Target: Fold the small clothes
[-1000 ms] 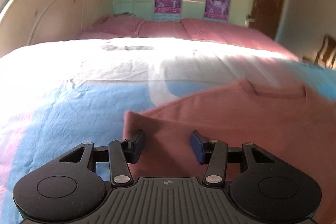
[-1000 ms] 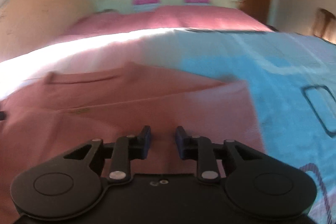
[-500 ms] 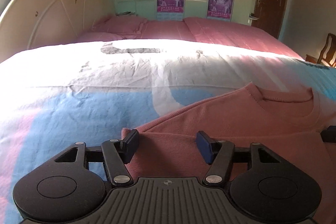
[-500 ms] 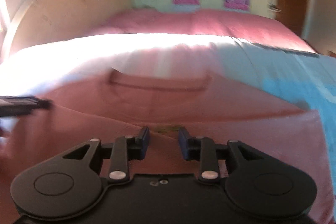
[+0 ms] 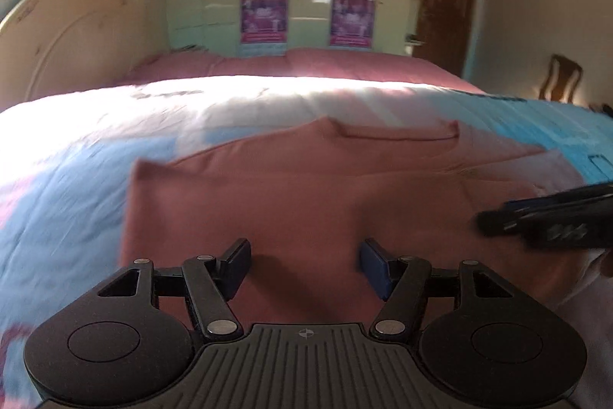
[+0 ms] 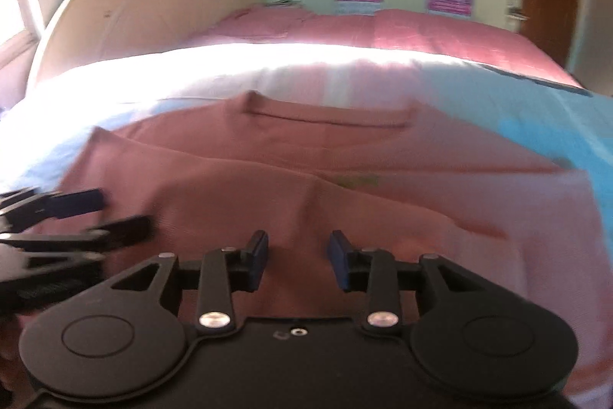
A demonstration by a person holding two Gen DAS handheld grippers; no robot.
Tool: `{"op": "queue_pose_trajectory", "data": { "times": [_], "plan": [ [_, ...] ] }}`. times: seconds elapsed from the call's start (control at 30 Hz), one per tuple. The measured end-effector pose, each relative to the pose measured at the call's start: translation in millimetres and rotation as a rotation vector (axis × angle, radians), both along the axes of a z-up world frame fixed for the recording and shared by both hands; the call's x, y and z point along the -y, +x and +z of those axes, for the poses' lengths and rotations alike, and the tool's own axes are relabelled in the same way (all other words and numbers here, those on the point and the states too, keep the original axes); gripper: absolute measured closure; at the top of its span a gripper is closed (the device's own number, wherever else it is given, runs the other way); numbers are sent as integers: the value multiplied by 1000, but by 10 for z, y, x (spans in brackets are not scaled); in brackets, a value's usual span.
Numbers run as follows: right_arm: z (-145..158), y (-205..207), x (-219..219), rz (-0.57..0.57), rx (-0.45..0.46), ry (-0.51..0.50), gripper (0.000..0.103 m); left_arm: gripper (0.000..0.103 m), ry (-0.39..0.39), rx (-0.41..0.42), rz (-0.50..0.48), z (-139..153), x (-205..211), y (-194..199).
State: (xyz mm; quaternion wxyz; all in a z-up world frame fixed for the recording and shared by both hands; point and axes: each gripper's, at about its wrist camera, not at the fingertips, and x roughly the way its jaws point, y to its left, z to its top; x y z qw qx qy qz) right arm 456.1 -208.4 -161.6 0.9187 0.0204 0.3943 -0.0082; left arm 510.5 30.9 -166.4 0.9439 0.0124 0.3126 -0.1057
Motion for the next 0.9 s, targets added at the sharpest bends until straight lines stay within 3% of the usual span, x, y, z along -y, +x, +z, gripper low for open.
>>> {"op": "queue_pose_trajectory", "data": {
  "times": [0.13, 0.2, 0.27, 0.37, 0.5, 0.6, 0.73, 0.83, 0.9],
  "plan": [
    [97, -319, 292, -104, 13, -3, 72, 39, 47, -14, 64, -34, -312, -282],
    [130, -481, 369, -127, 14, -20, 67, 39, 56, -25, 66, -56, -453, -451],
    [118, -593, 447, -149, 0, -48, 69, 39, 89, -16, 41, -66, -501, -572],
    [38, -703, 547, -167, -7, -33, 68, 39, 115, -16, 30, -32, -489, -630],
    [160, -701, 441, -152, 21, -52, 68, 39, 95, -11, 49, 55, -477, -588],
    [244, -567, 507, -164, 69, -35, 71, 39, 57, 35, 56, 206, -530, -330],
    [274, -288, 714, -203, 91, -14, 73, 39, 79, 100, 46, 357, -535, 228],
    [216, -69, 804, -184, 76, 6, 80, 39, 82, 67, 36, 307, -533, 709],
    [142, 31, 830, -179, 51, 8, 85, 39, 83, -30, 48, 134, -574, 1013]
  ]
}}
